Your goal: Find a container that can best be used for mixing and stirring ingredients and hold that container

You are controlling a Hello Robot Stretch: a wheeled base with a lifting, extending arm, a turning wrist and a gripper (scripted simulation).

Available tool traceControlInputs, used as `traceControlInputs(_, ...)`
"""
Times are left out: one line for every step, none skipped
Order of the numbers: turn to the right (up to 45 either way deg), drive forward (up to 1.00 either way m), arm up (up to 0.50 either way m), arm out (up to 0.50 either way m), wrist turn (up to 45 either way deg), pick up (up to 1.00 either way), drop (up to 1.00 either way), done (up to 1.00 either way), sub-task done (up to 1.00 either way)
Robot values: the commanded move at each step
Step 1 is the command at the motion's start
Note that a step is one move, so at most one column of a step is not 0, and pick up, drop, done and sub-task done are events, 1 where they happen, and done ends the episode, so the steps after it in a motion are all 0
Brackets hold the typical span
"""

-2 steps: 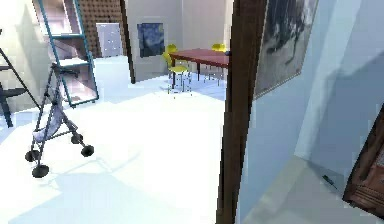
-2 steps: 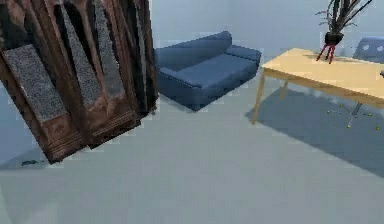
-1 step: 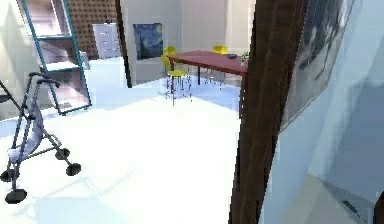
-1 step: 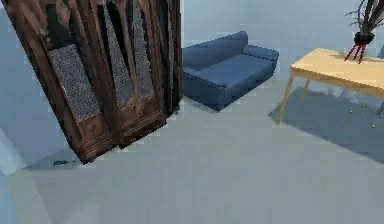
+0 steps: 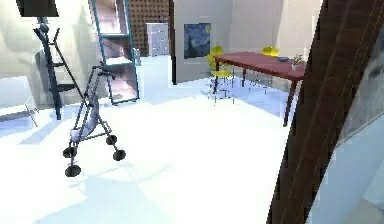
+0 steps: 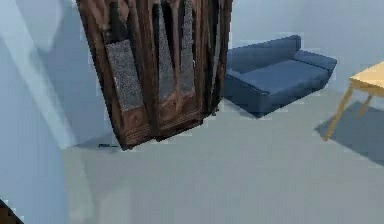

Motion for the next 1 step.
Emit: traceControlInputs(0.0, 0.45, 0.0, 0.0, 0.0, 0.0, 0.0, 0.0, 0.0)
